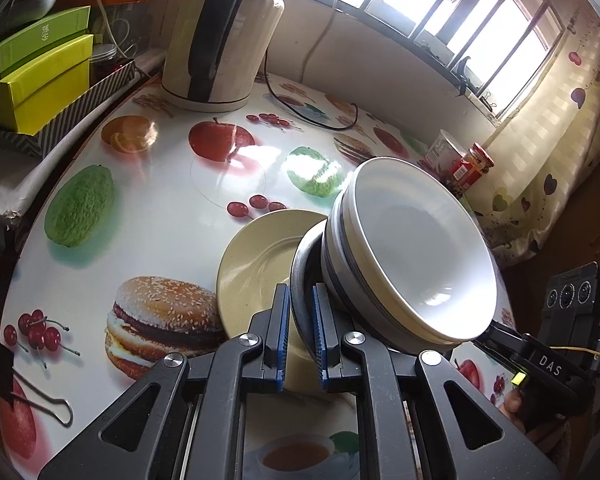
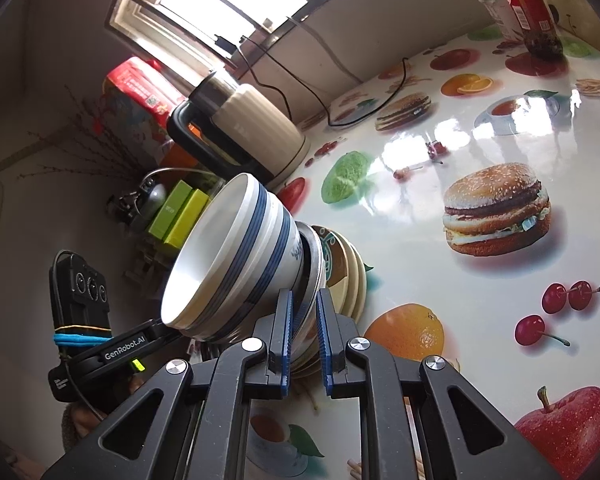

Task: Organize plates and bowls
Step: 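Carry the held bowl stack over the cream plate stack, then lower the bowl stack onto the plate stack and open both grippers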

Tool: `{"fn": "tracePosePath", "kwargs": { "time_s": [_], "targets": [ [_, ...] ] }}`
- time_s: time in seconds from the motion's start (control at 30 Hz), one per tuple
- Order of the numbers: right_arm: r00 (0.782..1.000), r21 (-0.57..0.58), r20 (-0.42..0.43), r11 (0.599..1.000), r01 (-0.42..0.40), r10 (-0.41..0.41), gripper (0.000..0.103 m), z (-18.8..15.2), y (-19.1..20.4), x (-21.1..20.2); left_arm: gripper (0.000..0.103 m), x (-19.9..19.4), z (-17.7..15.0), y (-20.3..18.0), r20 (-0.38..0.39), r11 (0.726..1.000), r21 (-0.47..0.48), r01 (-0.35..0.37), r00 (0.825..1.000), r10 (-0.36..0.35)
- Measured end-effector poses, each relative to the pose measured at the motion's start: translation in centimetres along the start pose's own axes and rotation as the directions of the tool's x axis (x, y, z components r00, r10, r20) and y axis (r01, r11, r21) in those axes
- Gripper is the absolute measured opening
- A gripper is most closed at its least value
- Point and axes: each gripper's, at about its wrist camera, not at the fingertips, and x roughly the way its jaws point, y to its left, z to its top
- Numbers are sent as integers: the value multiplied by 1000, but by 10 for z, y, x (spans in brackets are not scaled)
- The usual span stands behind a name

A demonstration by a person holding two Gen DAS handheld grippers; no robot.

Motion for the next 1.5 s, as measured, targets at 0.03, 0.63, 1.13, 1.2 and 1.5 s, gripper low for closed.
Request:
{"fn": "tracePosePath", "kwargs": {
  "time_s": [0.03,0.63,1.13,1.2,1.5],
  "targets": [
    [1000,0,-2,1000,-1,1,12,1,0,2,11,0,1,1,0,1000,-3,-2,1000,2],
    [999,0,-39,1000,-1,1,12,6,4,31,11,6,4,16,-4,999,-27,-28,1000,28],
    [999,-7,-41,1000,10,-10,13,10,5,39,11,10,3,17,-7,999,-26,-21,1000,21],
    [999,-13,-40,1000,16,-16,13,10,5,39,11,10,3,18,-6,999,-29,-18,1000,18],
    [999,-3,-39,1000,10,-11,13,8,2,40,11,10,1,19,-2,999,-36,-11,1000,11]
  ]
}}
